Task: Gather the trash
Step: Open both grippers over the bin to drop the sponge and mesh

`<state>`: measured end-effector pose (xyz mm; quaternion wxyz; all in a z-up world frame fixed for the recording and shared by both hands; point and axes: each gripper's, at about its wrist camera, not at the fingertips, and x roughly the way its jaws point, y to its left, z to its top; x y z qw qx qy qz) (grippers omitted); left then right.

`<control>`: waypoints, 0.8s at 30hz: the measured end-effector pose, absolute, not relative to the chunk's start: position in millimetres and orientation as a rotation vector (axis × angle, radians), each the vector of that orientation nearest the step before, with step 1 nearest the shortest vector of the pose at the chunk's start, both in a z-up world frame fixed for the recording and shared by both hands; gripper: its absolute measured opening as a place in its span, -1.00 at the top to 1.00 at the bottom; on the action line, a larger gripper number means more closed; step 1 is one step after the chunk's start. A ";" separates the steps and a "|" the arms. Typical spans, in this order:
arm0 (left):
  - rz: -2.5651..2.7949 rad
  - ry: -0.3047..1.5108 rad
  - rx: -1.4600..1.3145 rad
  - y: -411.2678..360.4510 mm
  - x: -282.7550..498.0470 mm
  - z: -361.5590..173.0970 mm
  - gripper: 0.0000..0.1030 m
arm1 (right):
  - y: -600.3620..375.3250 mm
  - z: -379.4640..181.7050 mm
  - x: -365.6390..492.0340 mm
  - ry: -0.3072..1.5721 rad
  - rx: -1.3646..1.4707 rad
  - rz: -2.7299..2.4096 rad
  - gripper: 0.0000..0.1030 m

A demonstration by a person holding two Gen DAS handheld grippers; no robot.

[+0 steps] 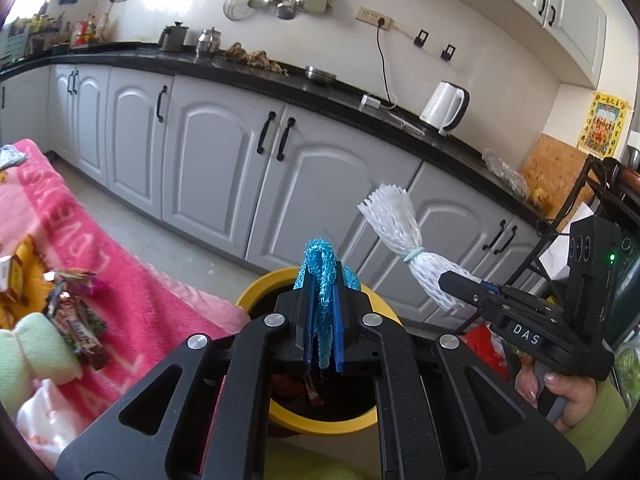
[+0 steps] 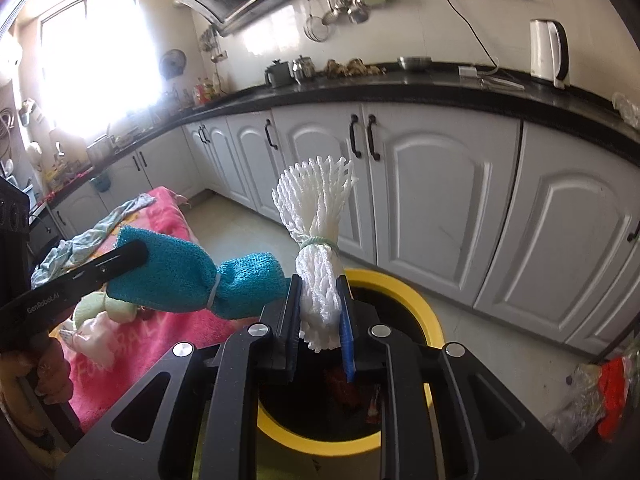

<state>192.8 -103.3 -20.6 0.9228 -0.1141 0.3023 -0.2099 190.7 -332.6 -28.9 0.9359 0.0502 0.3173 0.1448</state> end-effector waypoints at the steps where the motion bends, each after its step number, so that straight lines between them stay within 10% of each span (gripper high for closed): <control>1: -0.432 0.628 -0.232 -105.4 194.6 -23.4 0.93 | -334.0 -31.2 192.1 0.656 0.109 0.292 0.65; 9: -0.443 0.683 -0.210 -119.7 208.4 -46.9 0.87 | -340.1 -50.4 204.4 0.721 0.154 0.291 0.54; 13: -0.406 0.727 -0.200 -119.6 214.0 -60.7 0.22 | -344.4 -56.4 207.9 0.739 0.181 0.263 0.15; 24: -0.319 0.697 -0.184 -98.8 201.2 -56.2 -0.64 | -345.9 -51.9 206.9 0.705 0.175 0.243 -0.19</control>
